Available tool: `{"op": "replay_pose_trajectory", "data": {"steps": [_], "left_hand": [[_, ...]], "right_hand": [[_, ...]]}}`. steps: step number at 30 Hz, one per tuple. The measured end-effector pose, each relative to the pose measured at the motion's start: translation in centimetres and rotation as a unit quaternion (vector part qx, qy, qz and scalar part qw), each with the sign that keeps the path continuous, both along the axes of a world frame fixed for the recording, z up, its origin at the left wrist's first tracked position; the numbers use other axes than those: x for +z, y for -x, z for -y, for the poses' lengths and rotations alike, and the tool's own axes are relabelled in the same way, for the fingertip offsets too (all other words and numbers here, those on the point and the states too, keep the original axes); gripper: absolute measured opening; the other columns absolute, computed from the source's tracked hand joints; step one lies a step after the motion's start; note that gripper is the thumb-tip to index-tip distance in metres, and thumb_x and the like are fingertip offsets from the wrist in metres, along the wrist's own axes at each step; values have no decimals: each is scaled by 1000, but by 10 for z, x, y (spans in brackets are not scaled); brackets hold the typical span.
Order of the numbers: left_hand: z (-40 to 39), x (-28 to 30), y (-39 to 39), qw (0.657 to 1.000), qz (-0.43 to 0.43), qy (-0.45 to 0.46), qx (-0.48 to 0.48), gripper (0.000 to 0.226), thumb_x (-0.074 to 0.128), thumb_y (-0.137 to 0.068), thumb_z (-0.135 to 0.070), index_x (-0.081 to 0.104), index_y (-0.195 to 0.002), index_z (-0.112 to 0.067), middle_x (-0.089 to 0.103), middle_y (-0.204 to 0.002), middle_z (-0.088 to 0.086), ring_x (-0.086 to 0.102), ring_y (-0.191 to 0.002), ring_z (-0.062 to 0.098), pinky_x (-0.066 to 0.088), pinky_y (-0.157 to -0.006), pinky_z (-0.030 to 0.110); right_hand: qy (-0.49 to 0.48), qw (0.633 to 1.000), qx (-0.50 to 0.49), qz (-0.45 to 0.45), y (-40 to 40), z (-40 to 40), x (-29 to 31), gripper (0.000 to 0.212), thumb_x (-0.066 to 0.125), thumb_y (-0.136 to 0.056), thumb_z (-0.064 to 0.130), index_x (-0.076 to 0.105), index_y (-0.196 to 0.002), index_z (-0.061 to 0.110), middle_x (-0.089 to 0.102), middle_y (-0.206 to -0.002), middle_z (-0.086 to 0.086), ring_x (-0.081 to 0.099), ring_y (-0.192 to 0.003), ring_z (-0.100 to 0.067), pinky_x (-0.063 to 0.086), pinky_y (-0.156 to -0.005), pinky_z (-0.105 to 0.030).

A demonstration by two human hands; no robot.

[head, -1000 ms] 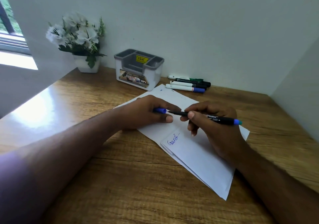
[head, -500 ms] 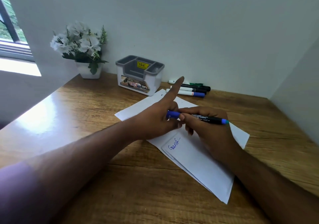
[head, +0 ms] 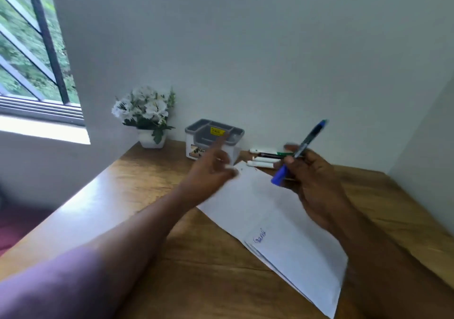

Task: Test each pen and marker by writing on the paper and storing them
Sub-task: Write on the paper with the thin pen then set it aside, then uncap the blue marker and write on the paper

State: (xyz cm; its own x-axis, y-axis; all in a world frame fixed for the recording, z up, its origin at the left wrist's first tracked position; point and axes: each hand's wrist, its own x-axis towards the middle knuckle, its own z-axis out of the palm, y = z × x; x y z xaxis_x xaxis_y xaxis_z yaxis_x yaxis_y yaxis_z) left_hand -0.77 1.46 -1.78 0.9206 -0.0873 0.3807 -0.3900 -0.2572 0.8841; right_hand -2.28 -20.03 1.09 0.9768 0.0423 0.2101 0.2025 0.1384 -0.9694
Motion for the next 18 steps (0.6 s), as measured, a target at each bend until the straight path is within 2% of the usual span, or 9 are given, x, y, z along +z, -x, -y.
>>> {"op": "replay_pose_trajectory", "data": {"steps": [2,4,6,7,9,11,14,16,18], "left_hand": [[-35,2,-17,988,42,27,145,64,70,-79,-15,40,-131,-37,59,-111,3,61,-101,13,56,-81,33],[-61,-2,-34,974,-10,1,228,80,69,-80,-19,24,-144,-36,45,-136,9,46,-125,22,43,-102,46],[-74,-7,-45,975,-69,-35,207,90,69,-81,-22,9,-149,-32,25,-154,8,25,-141,25,28,-113,49],[-78,-9,-50,979,-85,-39,183,93,69,-82,-23,5,-149,-31,21,-156,7,21,-143,24,26,-115,49],[-79,-12,-56,984,-92,-15,151,93,68,-83,-19,5,-150,-27,32,-152,9,33,-137,22,31,-112,41],[-80,-15,-61,985,-78,6,151,88,71,-81,-18,16,-149,-25,53,-133,5,52,-116,15,42,-98,30],[-83,-18,-63,983,-44,-4,177,70,74,-77,-19,42,-139,-24,61,-98,-5,57,-89,5,44,-76,17],[-83,-21,-64,984,-28,-23,177,58,75,-77,-22,53,-130,-22,62,-93,-4,58,-83,5,48,-72,19],[-84,-23,-67,985,-20,-32,169,53,77,-74,-26,59,-124,-23,65,-96,-1,60,-85,9,52,-76,25]], "right_hand": [[61,997,11,36,-7,-3,9,51,63,-89,5,46,-126,36,69,-70,-13,67,-65,-22,56,-55,-36],[145,985,-5,91,-11,-15,18,37,62,-91,8,55,-115,36,64,-66,-16,61,-62,-27,55,-56,-40],[108,991,17,79,-18,-28,27,21,54,-96,14,67,-107,25,67,-74,-12,62,-71,-26,57,-65,-41],[49,995,74,46,-23,-35,31,23,50,-98,16,68,-111,21,72,-86,-9,64,-78,-24,57,-70,-39],[-36,976,216,20,-35,-44,40,39,47,-92,19,58,-129,17,70,-116,-9,67,-92,-18,55,-78,-39],[-54,955,289,24,-48,-56,46,58,50,-84,23,45,-141,17,59,-135,-8,66,-100,-13,54,-80,-37],[-94,935,341,0,-66,-79,54,79,68,-74,35,39,-145,18,50,-146,-4,61,-101,-17,53,-81,-40],[-105,922,373,-8,-76,-95,62,94,77,-62,53,40,-143,19,47,-148,2,60,-105,-20,52,-85,-45],[-36,956,290,31,-87,-112,66,67,76,-71,42,52,-129,18,61,-133,-1,65,-92,-17,55,-77,-39]]}}
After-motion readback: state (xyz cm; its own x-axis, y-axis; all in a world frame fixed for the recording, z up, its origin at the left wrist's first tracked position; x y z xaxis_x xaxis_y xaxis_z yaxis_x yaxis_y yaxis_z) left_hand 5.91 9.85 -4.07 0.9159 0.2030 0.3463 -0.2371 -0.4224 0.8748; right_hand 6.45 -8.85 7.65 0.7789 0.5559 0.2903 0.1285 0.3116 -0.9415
